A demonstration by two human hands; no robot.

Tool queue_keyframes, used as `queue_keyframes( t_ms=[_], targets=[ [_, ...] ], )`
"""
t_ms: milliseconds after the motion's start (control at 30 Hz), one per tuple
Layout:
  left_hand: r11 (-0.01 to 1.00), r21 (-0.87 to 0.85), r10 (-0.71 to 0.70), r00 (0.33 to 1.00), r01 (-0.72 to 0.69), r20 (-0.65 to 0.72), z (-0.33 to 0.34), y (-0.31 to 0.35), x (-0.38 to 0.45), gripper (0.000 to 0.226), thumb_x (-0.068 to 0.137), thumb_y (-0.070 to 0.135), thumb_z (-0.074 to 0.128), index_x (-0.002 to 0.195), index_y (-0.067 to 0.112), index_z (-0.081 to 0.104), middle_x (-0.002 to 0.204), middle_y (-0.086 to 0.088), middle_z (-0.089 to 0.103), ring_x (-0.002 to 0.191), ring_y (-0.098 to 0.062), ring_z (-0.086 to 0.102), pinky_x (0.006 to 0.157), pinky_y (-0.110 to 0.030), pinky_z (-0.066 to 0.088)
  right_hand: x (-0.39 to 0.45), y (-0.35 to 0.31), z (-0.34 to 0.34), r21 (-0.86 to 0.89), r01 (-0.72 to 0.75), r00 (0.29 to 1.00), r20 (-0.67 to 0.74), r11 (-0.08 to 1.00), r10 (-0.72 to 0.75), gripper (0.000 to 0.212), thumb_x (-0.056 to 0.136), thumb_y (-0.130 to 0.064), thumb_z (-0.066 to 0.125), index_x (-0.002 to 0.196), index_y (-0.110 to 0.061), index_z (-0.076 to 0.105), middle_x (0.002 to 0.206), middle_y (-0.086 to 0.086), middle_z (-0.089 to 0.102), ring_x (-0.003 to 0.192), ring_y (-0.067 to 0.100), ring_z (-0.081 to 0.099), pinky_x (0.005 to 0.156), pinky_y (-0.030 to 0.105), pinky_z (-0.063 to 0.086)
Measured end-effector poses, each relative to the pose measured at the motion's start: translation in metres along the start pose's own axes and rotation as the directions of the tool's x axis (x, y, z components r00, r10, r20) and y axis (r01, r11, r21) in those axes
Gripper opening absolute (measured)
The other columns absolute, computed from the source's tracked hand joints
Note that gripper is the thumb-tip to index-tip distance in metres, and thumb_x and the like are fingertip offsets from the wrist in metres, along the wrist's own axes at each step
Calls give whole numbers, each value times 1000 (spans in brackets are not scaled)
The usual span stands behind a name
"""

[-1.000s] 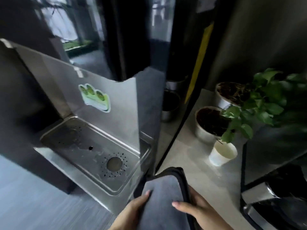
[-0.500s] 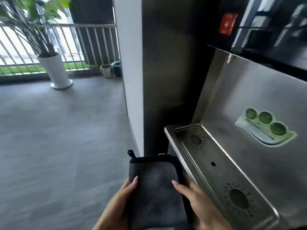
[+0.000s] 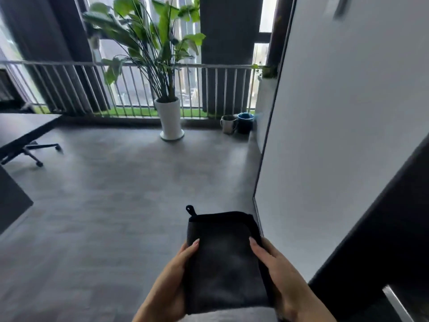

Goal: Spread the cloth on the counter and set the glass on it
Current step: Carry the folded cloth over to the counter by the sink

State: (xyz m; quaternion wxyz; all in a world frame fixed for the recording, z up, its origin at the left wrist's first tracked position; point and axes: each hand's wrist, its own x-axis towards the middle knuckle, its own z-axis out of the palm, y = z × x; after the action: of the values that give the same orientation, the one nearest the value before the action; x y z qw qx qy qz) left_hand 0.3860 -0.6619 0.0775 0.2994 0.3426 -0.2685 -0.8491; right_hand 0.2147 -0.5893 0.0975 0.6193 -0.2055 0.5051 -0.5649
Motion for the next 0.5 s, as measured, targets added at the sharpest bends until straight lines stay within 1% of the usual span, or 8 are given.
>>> queue_keyframes(
  t_ms=[67, 100, 133, 233, 300, 333, 433, 500],
  targets=[
    [999, -40, -31, 999, 30, -22, -13, 26, 35, 52, 74, 27, 57, 124, 13, 53, 112, -21, 67, 96, -34, 66, 72, -46, 57, 43, -14, 14, -9, 9, 1000, -1, 1000, -9, 24, 90, -25, 52, 109, -20, 65, 101, 10, 75, 90, 27, 71, 61, 33, 58],
    [997, -57, -50, 998, 48, -26, -19, 39, 53, 55, 75, 29, 58, 127, 13, 51, 120, -21, 64, 103, -35, 63, 76, -47, 57, 65, -21, 19, -16, 13, 1000, -9, 1000, -13, 23, 90, -25, 52, 108, -21, 65, 100, 9, 75, 89, 27, 72, 61, 33, 58],
    [996, -64, -58, 998, 57, -20, -24, 53, 70, 57, 75, 32, 58, 128, 12, 50, 123, -21, 62, 106, -35, 62, 76, -46, 56, 87, -29, 24, -22, 14, 1000, -12, 1000, -14, 22, 90, -26, 52, 108, -21, 65, 100, 9, 75, 88, 27, 72, 61, 34, 58],
    [994, -83, -66, 998, 67, 15, -37, 100, 132, 59, 74, 34, 58, 128, 11, 51, 121, -20, 63, 102, -34, 65, 71, -44, 57, 162, -52, 36, -12, 2, 1000, -11, 1000, -2, 21, 90, -28, 53, 106, -22, 64, 98, 9, 75, 84, 27, 72, 62, 37, 57],
    [996, -82, -45, 999, 46, 16, -41, 133, 178, 60, 72, 33, 59, 128, 11, 51, 121, -20, 64, 101, -34, 65, 71, -45, 57, 216, -73, 42, -8, 5, 1000, -3, 1000, -5, 20, 90, -28, 53, 106, -23, 64, 98, 8, 75, 83, 26, 72, 61, 37, 57],
    [996, -83, -42, 999, 42, 4, -43, 147, 196, 61, 72, 33, 60, 128, 12, 51, 121, -20, 63, 101, -34, 65, 72, -45, 57, 237, -83, 45, -3, 6, 1000, -4, 1000, -6, 21, 90, -27, 52, 108, -22, 63, 98, 8, 75, 83, 26, 72, 60, 36, 57],
    [996, -73, -49, 998, 51, 29, -43, 204, 263, 66, 70, 35, 64, 131, 15, 48, 127, -19, 60, 112, -33, 59, 79, -45, 55, 317, -123, 57, 1, 23, 1000, 8, 1000, -23, 24, 91, -23, 51, 113, -19, 61, 103, 11, 74, 83, 26, 72, 58, 33, 57],
    [998, -58, -39, 999, 40, 28, -39, 241, 298, 63, 71, 37, 62, 129, 15, 50, 125, -18, 61, 111, -34, 60, 77, -44, 55, 360, -149, 66, -1, 26, 1000, 9, 1000, -26, 27, 91, -25, 52, 116, -21, 59, 106, 11, 72, 86, 27, 71, 59, 34, 57]
  ],
)
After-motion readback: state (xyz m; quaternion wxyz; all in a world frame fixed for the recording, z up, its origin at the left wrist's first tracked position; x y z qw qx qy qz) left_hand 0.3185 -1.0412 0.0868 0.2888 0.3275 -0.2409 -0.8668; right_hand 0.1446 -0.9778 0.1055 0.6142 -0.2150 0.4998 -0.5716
